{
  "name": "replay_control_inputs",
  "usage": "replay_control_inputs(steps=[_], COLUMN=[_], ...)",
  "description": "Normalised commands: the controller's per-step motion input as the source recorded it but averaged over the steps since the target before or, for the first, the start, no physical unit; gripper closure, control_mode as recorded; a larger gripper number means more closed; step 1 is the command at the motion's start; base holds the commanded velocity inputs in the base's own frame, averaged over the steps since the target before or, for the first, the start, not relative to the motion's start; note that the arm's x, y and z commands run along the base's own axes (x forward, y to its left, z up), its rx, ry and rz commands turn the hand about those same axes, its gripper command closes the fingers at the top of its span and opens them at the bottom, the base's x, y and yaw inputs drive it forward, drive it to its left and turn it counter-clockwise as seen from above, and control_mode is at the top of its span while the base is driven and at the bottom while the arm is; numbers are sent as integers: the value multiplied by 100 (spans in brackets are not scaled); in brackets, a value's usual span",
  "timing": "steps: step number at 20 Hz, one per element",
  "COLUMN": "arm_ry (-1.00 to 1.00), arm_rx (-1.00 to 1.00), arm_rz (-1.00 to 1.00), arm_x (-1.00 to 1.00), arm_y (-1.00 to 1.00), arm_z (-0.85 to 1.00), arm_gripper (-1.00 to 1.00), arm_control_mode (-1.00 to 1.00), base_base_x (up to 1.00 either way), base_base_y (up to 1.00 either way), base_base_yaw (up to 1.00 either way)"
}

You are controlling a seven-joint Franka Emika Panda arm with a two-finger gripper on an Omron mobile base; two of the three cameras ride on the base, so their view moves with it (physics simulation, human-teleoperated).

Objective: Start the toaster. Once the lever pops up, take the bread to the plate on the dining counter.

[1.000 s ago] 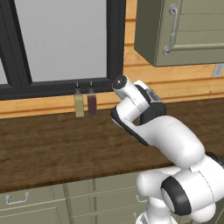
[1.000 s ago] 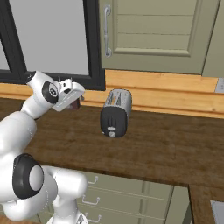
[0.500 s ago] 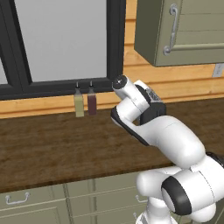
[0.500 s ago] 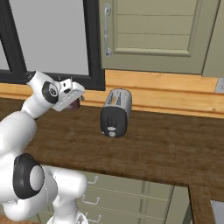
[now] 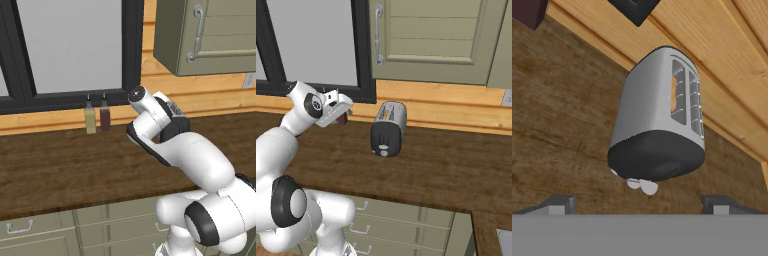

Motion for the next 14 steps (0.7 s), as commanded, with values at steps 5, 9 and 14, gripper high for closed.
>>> replay_control_inputs(steps=[5, 9, 14], arm_ry=[0, 0, 0], arm_rx=[0, 0, 0], arm_rz=[0, 0, 0], arm_x=[0, 0, 0], arm_y=[0, 0, 0], arm_z=[0, 0, 0], arm_gripper=[-100, -100, -100], arm_control_mode=[-100, -100, -100], base_base_x=[0, 0, 0], base_base_y=[0, 0, 0], base_base_yaw=[0, 0, 0])
